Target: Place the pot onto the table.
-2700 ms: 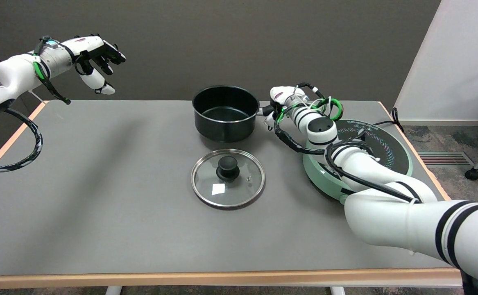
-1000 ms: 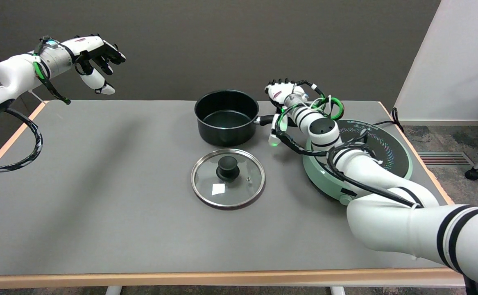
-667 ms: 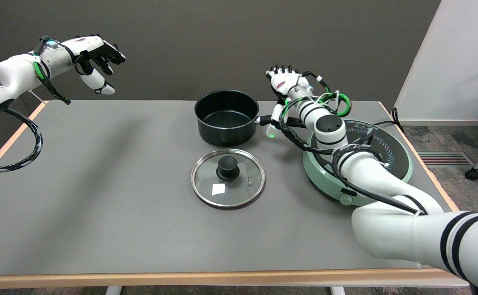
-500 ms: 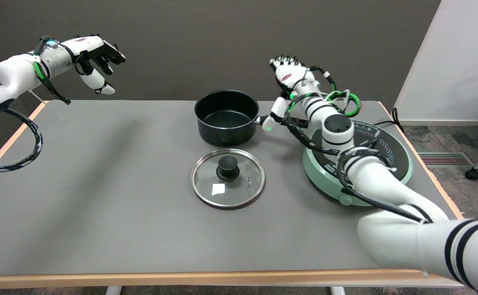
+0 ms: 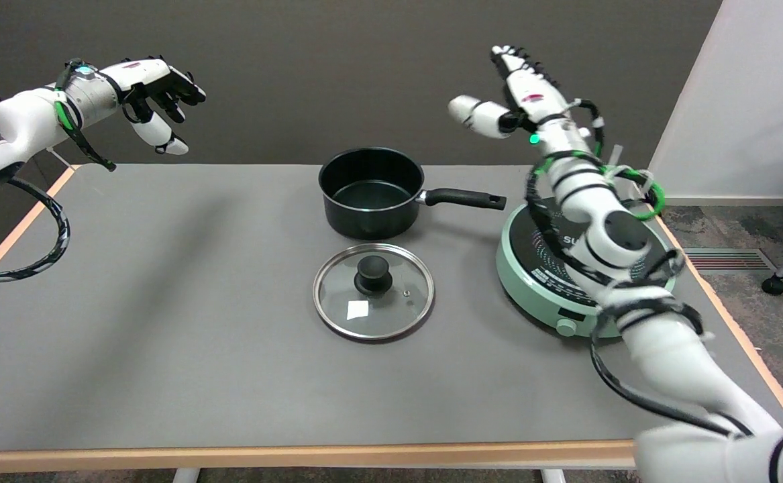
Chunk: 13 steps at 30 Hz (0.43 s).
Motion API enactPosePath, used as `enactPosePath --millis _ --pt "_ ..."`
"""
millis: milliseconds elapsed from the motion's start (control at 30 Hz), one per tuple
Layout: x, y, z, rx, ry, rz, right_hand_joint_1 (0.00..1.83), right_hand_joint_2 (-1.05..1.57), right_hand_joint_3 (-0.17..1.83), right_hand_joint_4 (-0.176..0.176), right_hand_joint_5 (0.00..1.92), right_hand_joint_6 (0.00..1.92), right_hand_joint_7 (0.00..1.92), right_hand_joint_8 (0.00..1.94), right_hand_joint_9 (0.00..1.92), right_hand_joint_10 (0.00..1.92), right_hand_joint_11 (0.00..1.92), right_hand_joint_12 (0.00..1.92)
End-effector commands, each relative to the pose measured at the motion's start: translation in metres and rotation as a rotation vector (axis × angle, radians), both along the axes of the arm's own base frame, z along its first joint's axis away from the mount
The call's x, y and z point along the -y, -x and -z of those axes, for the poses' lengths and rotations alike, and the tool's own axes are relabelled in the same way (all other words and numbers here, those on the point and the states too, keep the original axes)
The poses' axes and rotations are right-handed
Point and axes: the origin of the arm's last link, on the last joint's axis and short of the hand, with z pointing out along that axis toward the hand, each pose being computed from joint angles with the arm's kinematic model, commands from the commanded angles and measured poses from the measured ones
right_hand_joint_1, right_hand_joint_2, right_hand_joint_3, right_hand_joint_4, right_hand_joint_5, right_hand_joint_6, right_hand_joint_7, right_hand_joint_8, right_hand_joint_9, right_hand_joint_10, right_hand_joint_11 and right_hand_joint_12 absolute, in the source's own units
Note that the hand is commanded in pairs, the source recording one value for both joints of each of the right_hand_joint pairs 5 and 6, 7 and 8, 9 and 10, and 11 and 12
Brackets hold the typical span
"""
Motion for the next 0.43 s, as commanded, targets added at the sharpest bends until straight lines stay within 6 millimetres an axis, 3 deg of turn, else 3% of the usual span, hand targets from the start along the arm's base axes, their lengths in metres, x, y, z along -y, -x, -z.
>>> enactPosePath --millis 33,233,433 --pt "-0.113 -0.013 -0.033 0.547 0.011 -0.224 0.41 1.57 -0.03 -0.176 0.12 0.12 0.12 0.12 0.12 0.12 0.12 0.12" --pt "-0.132 0.010 -0.049 0.697 0.047 -0.225 0.45 1.57 0.03 -0.176 0.09 0.09 0.09 0.09 0.09 0.09 0.09 0.09" --pt "-0.132 0.030 -0.057 0.749 0.042 -0.201 0.47 1.57 0.06 -0.176 0.12 0.12 0.12 0.12 0.12 0.12 0.12 0.12"
